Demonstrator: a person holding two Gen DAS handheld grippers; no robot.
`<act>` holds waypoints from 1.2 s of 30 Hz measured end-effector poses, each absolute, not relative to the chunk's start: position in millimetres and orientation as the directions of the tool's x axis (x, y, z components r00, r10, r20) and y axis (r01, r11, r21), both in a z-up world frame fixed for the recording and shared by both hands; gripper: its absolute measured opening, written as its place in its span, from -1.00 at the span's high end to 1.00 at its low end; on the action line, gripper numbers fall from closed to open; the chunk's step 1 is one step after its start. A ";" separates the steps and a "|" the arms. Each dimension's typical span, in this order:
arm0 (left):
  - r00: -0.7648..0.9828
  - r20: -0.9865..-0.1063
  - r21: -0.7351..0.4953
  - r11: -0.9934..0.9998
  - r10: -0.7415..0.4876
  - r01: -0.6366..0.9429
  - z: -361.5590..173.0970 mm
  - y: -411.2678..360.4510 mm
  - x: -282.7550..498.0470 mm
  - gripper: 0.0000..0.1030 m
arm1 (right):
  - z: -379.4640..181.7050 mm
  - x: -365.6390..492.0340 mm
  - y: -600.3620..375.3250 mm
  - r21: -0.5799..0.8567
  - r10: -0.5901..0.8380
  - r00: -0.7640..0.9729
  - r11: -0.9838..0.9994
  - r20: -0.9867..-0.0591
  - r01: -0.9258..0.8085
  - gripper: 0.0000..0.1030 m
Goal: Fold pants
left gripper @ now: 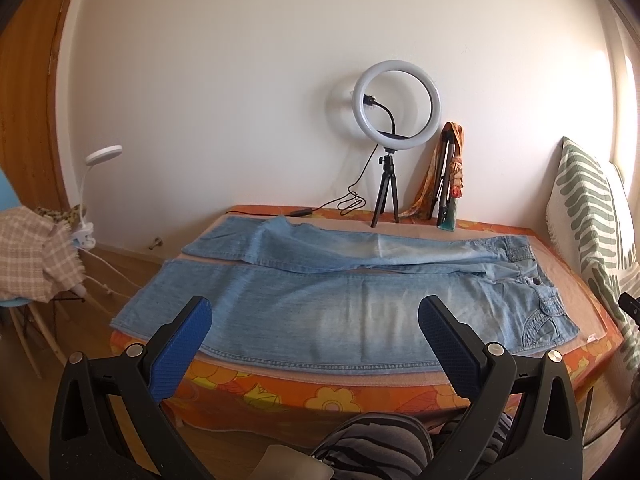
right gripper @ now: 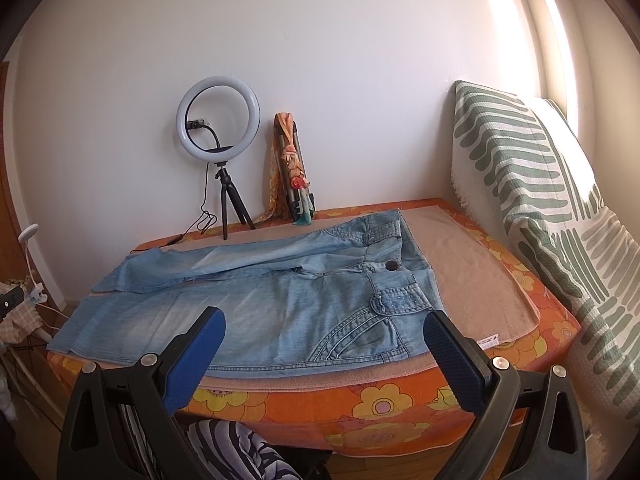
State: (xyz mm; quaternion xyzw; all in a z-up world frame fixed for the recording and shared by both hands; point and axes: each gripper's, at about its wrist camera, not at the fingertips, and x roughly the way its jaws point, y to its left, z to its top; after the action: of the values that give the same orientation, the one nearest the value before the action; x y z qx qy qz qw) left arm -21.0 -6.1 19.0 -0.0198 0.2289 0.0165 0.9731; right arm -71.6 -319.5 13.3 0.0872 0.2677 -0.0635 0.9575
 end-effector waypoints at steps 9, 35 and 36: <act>0.901 -0.431 -0.004 0.998 0.053 -0.061 25.8 -3.9 -24.8 -0.99 | 17.1 -70.5 -316.8 0.144 -0.046 0.855 0.980 -0.516 0.140 -0.96; 0.789 -0.614 -0.041 0.998 0.004 -0.038 -22.6 114.5 141.6 -0.75 | 18.4 149.0 -283.4 -0.006 0.097 0.804 0.992 -0.587 -0.124 -0.96; 0.785 -0.620 -0.038 0.998 0.008 -0.040 -22.0 118.3 150.3 -0.73 | 16.8 160.7 -284.5 0.023 0.123 0.793 0.990 -0.596 -0.136 -0.95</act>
State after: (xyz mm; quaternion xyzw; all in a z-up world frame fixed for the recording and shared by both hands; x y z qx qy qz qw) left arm 150.3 118.3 -22.0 -0.0247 0.3278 0.0128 0.9444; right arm 160.7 -284.5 16.8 -0.0104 0.3140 0.0684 0.9469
